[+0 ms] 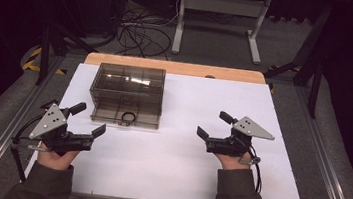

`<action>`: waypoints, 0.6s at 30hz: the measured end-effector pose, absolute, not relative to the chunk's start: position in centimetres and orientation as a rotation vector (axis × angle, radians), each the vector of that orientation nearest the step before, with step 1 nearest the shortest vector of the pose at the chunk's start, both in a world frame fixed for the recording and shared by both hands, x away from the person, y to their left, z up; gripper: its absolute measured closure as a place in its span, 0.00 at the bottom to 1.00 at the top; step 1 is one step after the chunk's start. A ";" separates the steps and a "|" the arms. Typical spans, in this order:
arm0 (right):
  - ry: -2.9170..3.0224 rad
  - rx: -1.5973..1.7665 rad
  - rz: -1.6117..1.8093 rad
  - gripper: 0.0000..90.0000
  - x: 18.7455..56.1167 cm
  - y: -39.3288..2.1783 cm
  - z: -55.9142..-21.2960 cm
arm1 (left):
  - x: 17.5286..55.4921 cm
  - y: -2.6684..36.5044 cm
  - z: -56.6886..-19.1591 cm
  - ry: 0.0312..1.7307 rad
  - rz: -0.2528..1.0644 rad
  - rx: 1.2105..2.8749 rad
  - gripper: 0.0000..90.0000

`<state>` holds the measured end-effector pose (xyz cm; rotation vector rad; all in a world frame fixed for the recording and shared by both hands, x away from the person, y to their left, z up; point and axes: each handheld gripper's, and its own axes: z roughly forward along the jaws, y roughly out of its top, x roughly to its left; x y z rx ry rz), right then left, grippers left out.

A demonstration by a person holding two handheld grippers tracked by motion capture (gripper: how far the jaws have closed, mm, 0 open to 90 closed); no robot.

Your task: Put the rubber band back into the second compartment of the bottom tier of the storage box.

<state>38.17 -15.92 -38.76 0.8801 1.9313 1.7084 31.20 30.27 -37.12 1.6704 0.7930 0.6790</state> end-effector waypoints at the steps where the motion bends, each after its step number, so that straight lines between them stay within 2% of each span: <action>1: 1.924 0.876 1.710 0.01 38.1 -16.2 -38.7 | 31.2 30.3 -37.1 0.793 0.679 1.672 0.08; 18: 1.879 0.913 1.715 0.00 36.9 -19.5 -38.6 | 31.2 30.4 -37.2 0.801 0.680 1.676 0.05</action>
